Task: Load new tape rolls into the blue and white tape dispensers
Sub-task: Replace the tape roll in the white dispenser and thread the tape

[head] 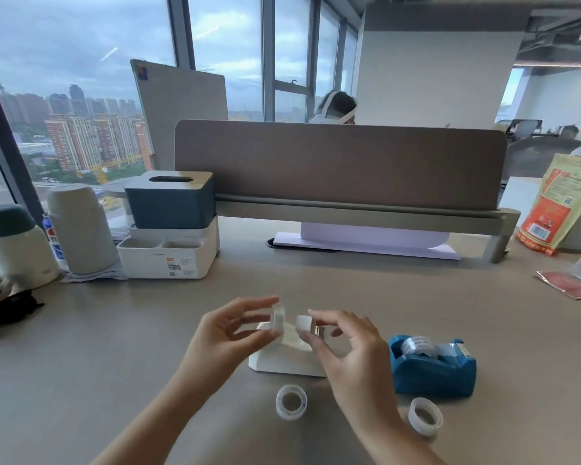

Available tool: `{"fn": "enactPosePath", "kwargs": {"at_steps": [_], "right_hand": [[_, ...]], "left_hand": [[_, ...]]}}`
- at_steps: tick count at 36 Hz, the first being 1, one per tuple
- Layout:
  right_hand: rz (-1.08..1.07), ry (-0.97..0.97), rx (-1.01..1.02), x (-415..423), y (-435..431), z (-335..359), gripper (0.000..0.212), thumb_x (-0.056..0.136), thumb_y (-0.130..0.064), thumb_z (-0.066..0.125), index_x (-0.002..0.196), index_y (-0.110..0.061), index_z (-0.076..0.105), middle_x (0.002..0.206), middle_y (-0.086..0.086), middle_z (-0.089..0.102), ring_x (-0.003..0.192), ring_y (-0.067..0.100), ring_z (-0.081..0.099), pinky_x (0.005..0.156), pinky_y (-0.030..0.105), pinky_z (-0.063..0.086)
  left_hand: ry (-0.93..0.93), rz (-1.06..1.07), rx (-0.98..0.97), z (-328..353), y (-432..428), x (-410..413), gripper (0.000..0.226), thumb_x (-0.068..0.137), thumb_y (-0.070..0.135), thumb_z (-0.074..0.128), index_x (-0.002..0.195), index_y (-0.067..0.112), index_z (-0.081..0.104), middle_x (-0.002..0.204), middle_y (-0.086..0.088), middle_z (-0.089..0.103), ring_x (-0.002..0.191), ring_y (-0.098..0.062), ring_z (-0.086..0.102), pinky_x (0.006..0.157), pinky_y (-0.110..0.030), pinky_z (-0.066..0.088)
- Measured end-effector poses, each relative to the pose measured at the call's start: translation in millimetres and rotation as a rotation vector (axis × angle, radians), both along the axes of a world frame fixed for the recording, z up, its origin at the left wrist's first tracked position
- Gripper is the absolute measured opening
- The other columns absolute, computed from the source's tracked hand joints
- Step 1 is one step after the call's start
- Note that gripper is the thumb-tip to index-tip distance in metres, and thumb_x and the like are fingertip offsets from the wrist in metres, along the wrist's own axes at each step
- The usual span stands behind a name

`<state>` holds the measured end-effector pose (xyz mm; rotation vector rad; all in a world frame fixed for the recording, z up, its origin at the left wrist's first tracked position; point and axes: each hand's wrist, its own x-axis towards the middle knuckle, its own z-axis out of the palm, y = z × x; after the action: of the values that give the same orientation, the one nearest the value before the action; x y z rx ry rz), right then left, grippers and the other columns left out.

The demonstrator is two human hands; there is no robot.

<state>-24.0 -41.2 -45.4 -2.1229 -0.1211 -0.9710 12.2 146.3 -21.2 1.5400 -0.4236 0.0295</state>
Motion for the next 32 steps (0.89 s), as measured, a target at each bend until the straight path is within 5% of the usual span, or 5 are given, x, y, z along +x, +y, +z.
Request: {"fn": "enactPosePath", "kwargs": {"at_steps": [4, 22, 32], "right_hand": [[0.071, -0.021, 0.032, -2.0, 3.0, -2.1, 0.027, 0.073, -0.032, 0.083, 0.098, -0.033, 0.073, 0.085, -0.024, 0.068, 0.078, 0.006, 0.061, 0.076, 0.027, 0.051], [0.191, -0.065, 0.175, -5.1, 8.9, -2.7, 0.029, 0.079, -0.043, 0.071, 0.107, -0.033, 0.070, 0.092, -0.015, 0.073, 0.082, 0.015, 0.066, 0.079, 0.029, 0.053], [0.154, -0.090, 0.141, -3.1, 7.0, -4.5, 0.023, 0.077, -0.042, 0.071, 0.095, -0.028, 0.075, 0.089, -0.016, 0.073, 0.083, 0.012, 0.067, 0.076, 0.022, 0.052]], "left_hand": [[0.018, -0.027, -0.148, -7.0, 2.9, -4.6, 0.044, 0.066, 0.017, 0.082, 0.108, 0.016, 0.075, 0.105, -0.017, 0.076, 0.105, -0.025, 0.070, 0.084, -0.026, 0.057], [0.082, -0.107, -0.197, -9.8, -5.9, -10.6, 0.038, 0.073, 0.001, 0.074, 0.111, 0.011, 0.073, 0.102, -0.016, 0.077, 0.100, -0.020, 0.073, 0.080, -0.020, 0.054], [0.179, -0.187, -0.272, -9.8, -6.0, -10.6, 0.056, 0.062, 0.024, 0.088, 0.113, 0.010, 0.071, 0.108, -0.019, 0.075, 0.104, -0.028, 0.071, 0.091, -0.034, 0.056]]}}
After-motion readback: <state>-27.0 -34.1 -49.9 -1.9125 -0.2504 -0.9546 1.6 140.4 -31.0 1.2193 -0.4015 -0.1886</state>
